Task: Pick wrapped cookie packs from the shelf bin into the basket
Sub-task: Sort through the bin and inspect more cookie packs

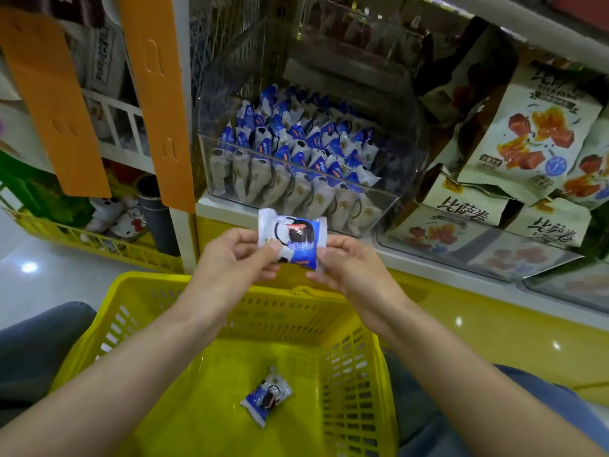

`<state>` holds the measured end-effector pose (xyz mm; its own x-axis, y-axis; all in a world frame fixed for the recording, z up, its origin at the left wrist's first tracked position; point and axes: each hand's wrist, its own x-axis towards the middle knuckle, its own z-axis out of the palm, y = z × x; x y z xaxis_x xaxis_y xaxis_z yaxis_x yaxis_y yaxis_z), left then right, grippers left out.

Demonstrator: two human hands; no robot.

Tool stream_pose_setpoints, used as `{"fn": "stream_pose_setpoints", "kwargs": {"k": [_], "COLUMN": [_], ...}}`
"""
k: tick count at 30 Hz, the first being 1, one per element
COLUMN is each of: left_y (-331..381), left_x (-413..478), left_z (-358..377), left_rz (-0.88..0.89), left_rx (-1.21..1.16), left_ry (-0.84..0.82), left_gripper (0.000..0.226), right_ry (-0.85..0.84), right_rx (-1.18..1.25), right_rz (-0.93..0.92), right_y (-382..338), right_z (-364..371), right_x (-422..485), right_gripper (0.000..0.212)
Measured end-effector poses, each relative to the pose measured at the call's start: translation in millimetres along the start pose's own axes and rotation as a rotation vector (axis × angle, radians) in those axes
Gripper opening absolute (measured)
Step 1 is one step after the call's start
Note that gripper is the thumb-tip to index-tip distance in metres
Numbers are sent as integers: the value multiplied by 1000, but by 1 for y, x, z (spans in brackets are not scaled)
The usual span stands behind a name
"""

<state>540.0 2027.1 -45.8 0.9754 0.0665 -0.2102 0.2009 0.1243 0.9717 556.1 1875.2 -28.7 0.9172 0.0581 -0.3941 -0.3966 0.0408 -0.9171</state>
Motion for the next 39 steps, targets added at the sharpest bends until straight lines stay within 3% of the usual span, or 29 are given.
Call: {"fn": "stream_pose_setpoints", "kwargs": {"k": [1,4,7,14,20,25,28,31,36,39], "left_y": [-1,-4,-5,-3,-8,-9,-10,-12,-10,-12], "left_x": [1,4,3,7,6,5,5,5,3,0], "left_z": [-2,-5,-6,-4,-3,-2,-2,-2,-3,-1], "left_rz": [35,93,96,-78,188,251,299,338,401,395], "left_rx": [25,73,125,-39,372,432,478,529,629,622], "left_ry": [35,76,50,38,8,-8,-12,-39,-93,-115], "left_gripper": [3,15,22,31,24,20,18,17,15,17], "right_ry": [-56,-179,-189,-182,-103,-41,-21,22,-80,-61], "right_rx": [-53,-255,-337,-455,-494,-516,-570,-639,-578,-617], "right_rz": [10,-3,-48,-136,-270,-256,-334,-412,-382,-414], "right_y": [3,13,17,14,7,9,8,6,5,7], "right_z": [0,1,2,-2,1,-2,-4,-7,-3,-1], "right_x": [-3,-9,-11,-12,-11,-5,-4,-3,-5,-7], "right_gripper": [23,31,32,23,21,22,3,13,2,9]}}
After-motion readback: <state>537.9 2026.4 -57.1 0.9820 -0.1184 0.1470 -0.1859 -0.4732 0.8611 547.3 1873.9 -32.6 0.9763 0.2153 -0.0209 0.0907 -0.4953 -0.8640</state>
